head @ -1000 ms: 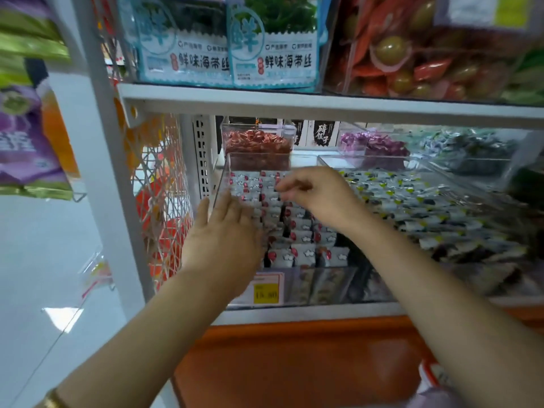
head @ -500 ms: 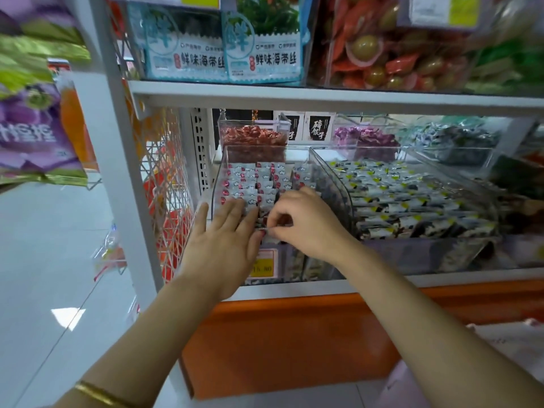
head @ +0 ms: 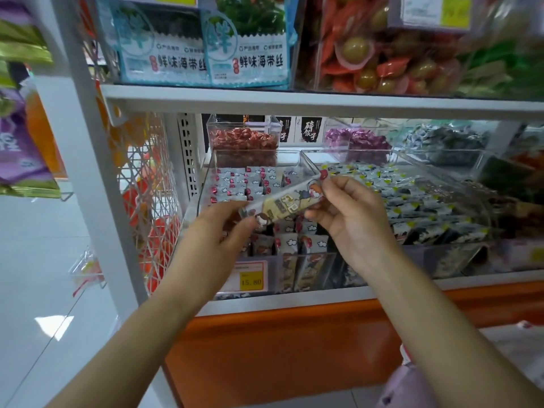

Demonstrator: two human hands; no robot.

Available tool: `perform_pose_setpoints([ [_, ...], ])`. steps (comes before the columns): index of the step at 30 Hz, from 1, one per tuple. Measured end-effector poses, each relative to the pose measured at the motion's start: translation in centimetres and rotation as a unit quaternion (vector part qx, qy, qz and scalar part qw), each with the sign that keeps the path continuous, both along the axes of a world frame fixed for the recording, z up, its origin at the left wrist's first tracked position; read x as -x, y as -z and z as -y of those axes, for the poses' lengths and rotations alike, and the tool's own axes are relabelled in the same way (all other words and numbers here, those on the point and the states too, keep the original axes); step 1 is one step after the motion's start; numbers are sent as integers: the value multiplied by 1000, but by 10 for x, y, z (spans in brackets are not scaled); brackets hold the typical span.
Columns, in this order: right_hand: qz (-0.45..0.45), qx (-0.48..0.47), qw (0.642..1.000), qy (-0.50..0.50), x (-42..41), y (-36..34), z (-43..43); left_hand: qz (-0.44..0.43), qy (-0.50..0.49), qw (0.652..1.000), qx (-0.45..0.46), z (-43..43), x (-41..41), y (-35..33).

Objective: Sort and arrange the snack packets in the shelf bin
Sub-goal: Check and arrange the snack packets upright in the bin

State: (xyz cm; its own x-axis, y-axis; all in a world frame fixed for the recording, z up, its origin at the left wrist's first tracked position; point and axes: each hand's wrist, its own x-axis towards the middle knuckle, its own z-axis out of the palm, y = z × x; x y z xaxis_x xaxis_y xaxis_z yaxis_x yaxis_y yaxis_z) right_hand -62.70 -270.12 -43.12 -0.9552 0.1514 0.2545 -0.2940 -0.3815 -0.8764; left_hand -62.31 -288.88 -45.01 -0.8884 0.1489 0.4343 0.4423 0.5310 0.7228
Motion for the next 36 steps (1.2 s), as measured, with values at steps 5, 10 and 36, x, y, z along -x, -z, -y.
perform_pose_setpoints([
  [5,49,39,997,-42,2,5,-4,133,31,964,-227,1,5,-3],
  [10,74,75,989,-99,2,8,-3,185,39,915,-356,0,7,-5],
  [36,-2,-187,982,20,0,17,-6,100,67,969,-216,-2,-1,-7],
])
